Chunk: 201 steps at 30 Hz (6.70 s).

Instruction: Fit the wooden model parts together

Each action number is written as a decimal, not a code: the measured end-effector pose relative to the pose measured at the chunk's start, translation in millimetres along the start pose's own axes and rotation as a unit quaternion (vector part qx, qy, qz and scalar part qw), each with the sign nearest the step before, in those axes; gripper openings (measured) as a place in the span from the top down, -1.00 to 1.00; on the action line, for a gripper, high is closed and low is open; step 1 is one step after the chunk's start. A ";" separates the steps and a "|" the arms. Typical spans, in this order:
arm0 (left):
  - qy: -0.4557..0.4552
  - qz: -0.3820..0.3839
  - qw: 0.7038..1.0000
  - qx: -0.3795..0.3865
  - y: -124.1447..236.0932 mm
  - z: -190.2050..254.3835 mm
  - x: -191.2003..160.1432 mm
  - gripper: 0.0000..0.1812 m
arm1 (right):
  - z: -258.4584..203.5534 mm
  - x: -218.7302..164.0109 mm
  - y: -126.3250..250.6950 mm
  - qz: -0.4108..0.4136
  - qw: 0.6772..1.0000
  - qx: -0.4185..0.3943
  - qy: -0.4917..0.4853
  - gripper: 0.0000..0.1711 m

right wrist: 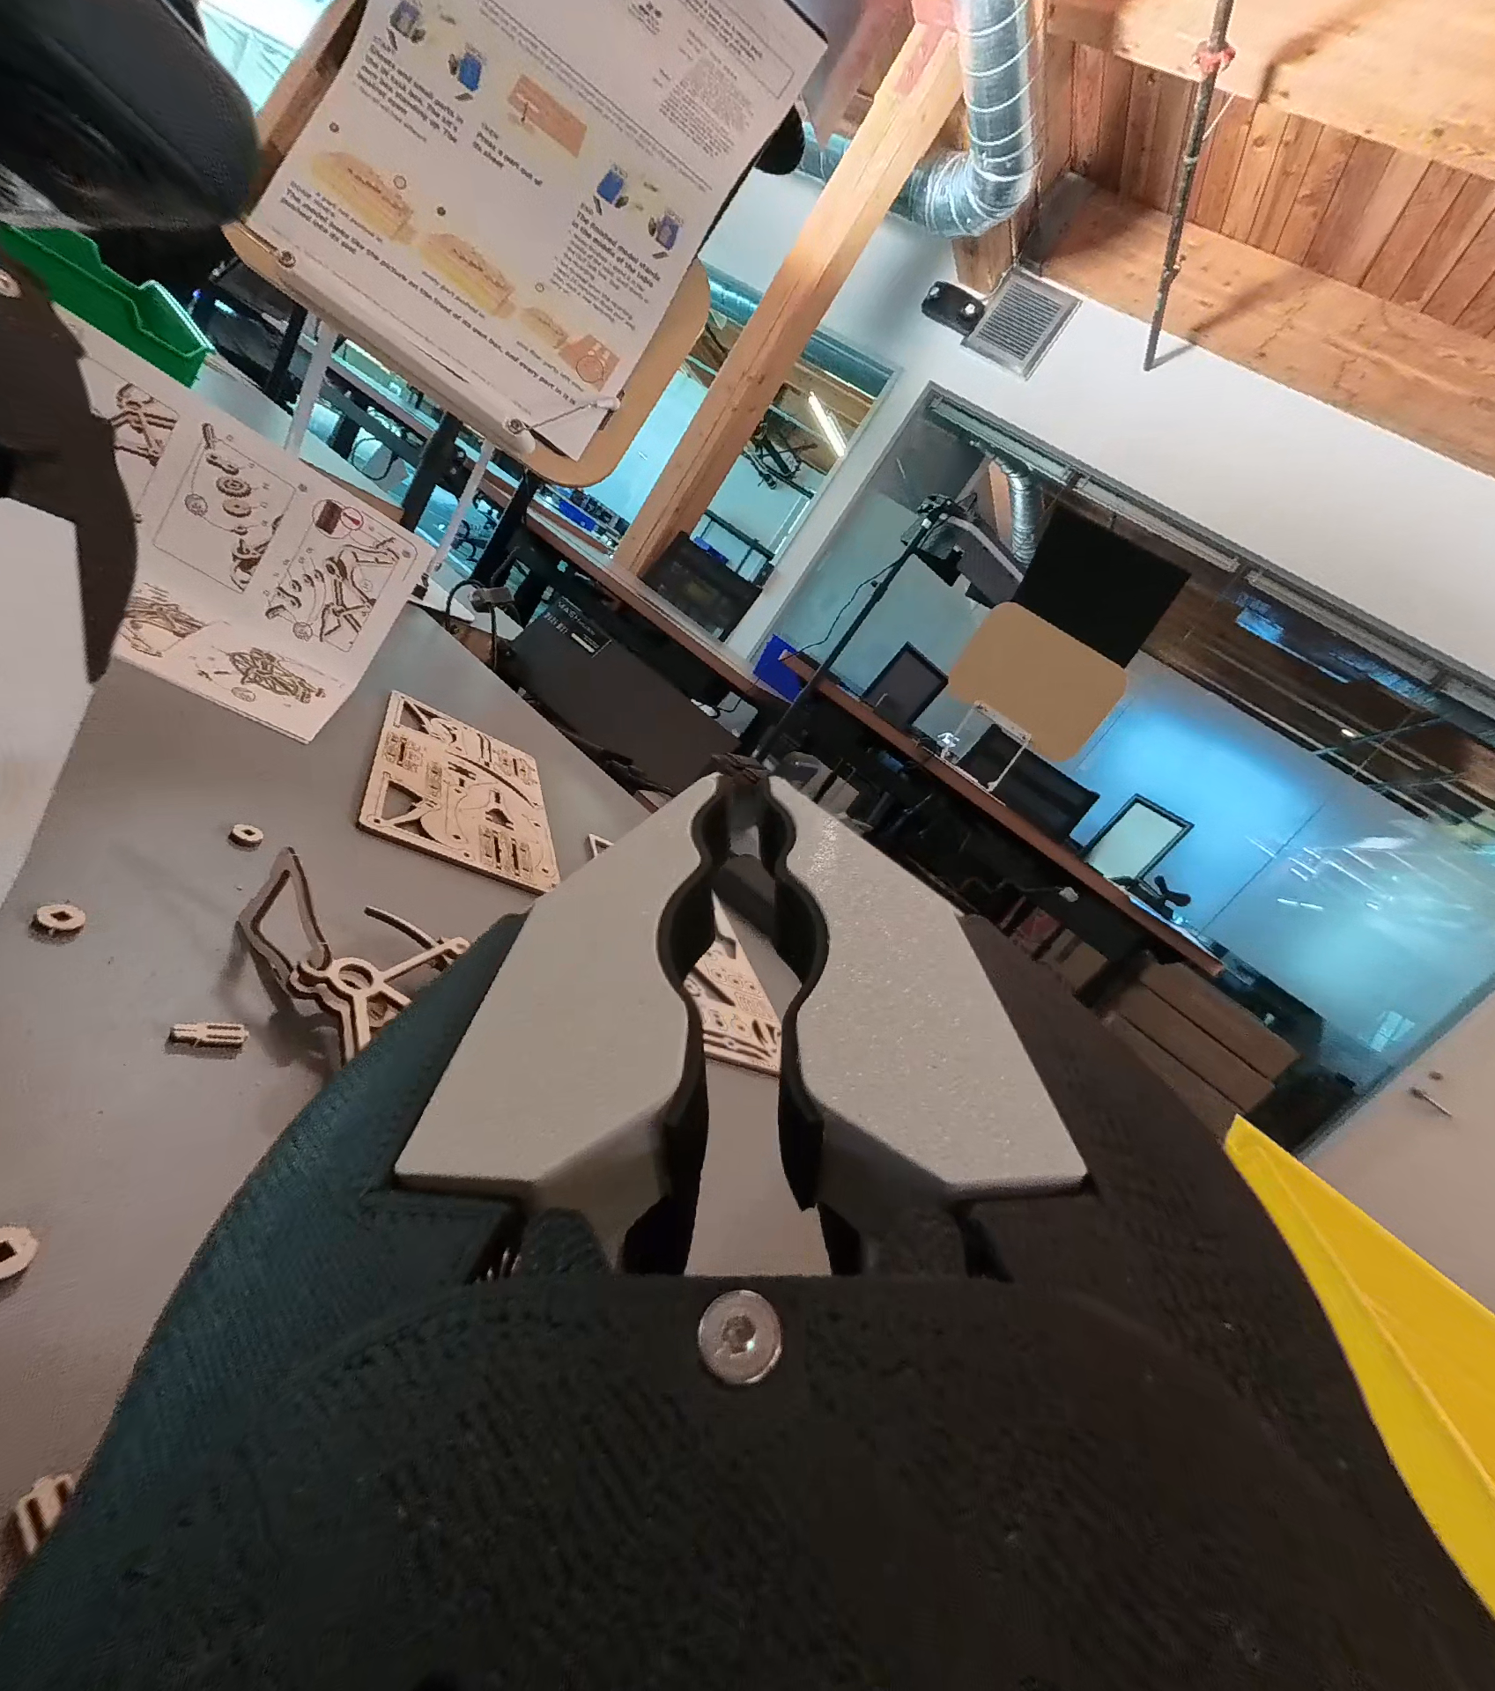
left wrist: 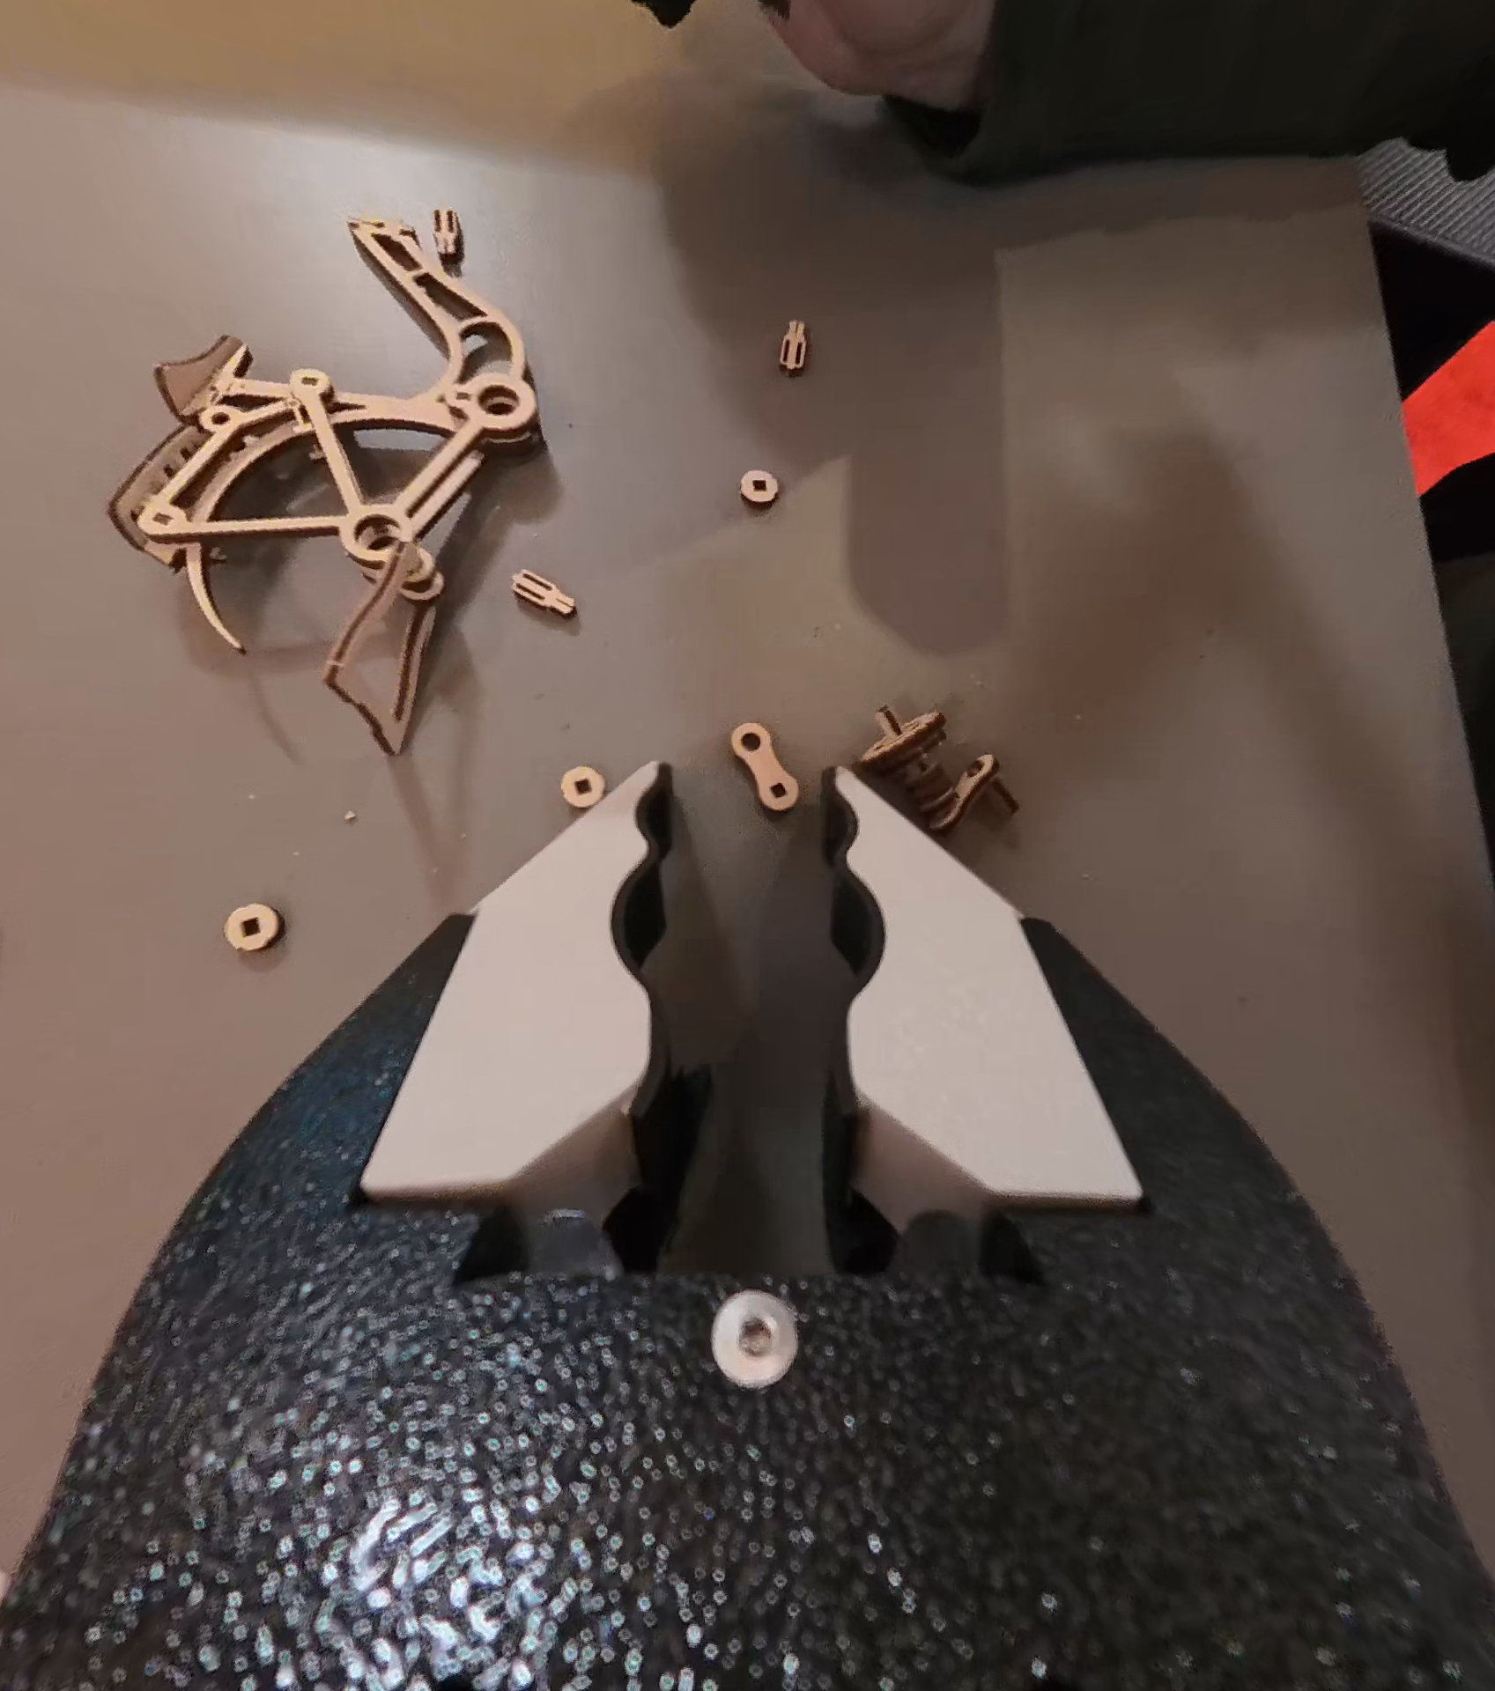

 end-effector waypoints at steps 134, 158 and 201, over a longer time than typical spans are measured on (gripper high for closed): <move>0.088 0.086 0.989 0.087 57.6 -60.8 -40.2 1.00 | -159.2 16.1 4.4 -0.113 0.744 0.657 -0.040 0.99; 0.060 0.079 0.990 0.102 57.0 -58.0 -42.0 1.00 | -166.3 14.7 5.9 -0.171 0.707 0.686 0.002 0.99; 0.043 0.074 0.990 0.108 56.4 -56.1 -42.9 1.00 | -170.5 14.7 6.3 -0.191 0.717 0.670 0.017 0.99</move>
Point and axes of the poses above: each gripper's, where its closed fingertips meet, y back along the fingers, x out of its top, z = x × y across the jaws, the point moved 2 cm from there along y, back along the fingers, and after that the axes turned 6 degrees about y, right-handed, at the moved point
